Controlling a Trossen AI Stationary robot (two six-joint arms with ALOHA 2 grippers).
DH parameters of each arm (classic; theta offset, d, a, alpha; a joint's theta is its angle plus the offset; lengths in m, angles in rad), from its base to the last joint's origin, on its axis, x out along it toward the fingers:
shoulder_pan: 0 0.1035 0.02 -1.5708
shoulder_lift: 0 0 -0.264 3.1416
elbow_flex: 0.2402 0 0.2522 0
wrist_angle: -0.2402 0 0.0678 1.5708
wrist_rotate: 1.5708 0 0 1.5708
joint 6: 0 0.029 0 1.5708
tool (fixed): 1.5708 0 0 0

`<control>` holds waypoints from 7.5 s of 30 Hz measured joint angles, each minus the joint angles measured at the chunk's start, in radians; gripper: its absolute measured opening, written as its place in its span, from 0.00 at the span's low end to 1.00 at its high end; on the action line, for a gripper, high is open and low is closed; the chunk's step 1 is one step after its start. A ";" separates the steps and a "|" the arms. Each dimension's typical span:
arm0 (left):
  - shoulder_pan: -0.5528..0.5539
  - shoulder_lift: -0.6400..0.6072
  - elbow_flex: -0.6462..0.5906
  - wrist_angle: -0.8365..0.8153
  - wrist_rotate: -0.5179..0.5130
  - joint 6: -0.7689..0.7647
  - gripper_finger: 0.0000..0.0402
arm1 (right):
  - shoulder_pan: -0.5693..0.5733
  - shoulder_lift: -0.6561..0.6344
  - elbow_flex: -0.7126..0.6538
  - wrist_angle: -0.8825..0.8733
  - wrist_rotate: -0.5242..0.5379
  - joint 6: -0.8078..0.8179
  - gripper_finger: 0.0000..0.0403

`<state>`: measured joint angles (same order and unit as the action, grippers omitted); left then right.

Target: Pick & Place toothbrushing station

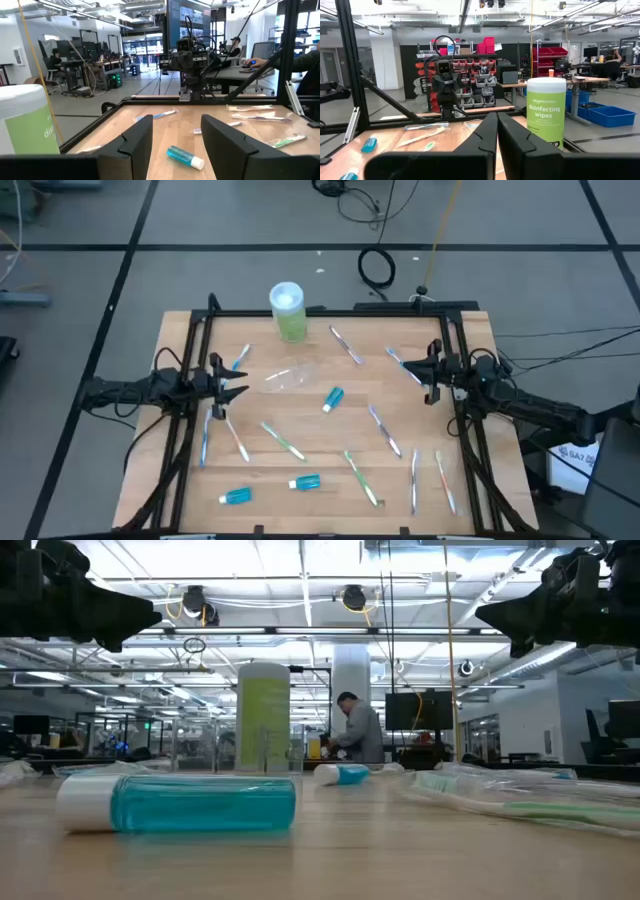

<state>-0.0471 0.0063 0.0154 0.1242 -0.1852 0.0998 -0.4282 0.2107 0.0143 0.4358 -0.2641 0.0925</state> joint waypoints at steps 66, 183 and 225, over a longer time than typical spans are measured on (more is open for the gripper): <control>0.000 0.000 0.007 0.108 -0.085 -0.187 0.44 | -0.002 0.000 0.000 0.127 0.057 -0.363 0.02; 0.632 1.310 0.490 -0.510 -0.186 -0.618 0.44 | 0.061 0.974 0.354 0.345 0.238 -0.183 0.37; 0.743 1.310 0.490 -0.508 -0.111 -0.600 0.06 | 0.061 0.974 0.354 0.345 0.238 -0.183 0.37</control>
<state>0.6964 1.3159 0.5053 -0.3836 -0.2958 -0.5005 -0.3671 1.1847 0.3687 0.7808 -0.0265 -0.0909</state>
